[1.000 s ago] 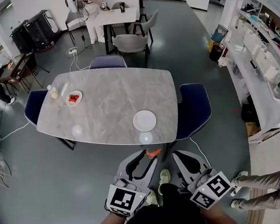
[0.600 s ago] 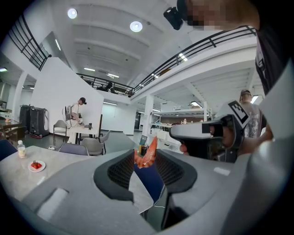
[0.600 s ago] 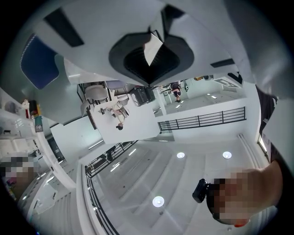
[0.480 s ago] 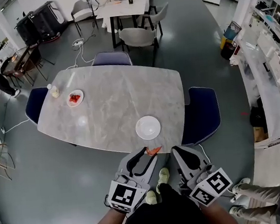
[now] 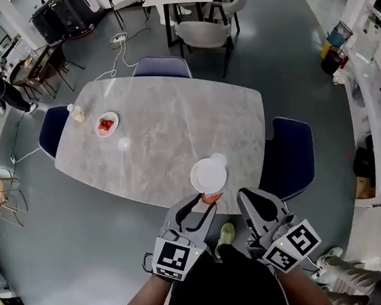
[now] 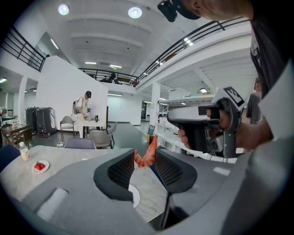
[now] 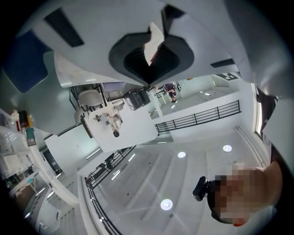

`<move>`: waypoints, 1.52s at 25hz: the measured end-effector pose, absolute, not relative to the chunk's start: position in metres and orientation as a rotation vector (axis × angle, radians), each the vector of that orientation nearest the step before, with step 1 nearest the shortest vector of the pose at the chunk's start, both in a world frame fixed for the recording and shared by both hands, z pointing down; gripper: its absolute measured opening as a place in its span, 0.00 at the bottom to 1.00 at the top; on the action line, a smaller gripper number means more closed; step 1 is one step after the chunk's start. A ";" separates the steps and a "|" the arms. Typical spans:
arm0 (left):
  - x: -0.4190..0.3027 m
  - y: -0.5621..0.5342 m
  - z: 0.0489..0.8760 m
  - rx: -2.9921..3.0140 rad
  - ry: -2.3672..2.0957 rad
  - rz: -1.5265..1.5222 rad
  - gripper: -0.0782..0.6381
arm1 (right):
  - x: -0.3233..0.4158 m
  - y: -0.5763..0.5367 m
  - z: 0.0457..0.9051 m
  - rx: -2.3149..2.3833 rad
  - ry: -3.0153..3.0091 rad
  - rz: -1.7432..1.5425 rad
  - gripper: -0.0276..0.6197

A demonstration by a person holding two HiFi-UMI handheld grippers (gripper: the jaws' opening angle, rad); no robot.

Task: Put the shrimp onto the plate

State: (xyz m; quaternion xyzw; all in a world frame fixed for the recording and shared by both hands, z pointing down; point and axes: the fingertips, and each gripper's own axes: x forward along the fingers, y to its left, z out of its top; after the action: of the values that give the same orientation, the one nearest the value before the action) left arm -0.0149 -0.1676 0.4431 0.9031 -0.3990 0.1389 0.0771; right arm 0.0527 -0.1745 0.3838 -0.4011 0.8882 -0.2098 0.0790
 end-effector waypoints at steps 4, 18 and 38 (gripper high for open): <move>-0.023 -0.189 0.468 2.672 -1.189 0.478 0.30 | 0.042 -0.193 0.402 -1.184 2.668 -0.682 0.05; -0.018 -0.253 0.586 2.692 -0.963 0.671 0.30 | 0.043 -0.252 0.481 -1.364 2.612 -0.721 0.05; -0.020 -0.283 0.734 2.589 -0.830 1.039 0.30 | 0.049 -0.285 0.572 -1.418 2.560 -0.794 0.05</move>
State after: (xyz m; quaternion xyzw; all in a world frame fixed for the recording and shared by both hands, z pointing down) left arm -0.0199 -0.2828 0.7339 0.8836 -0.2833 0.3545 0.1154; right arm 0.0490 -0.2847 0.5715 -0.4670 0.8429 -0.2615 0.0548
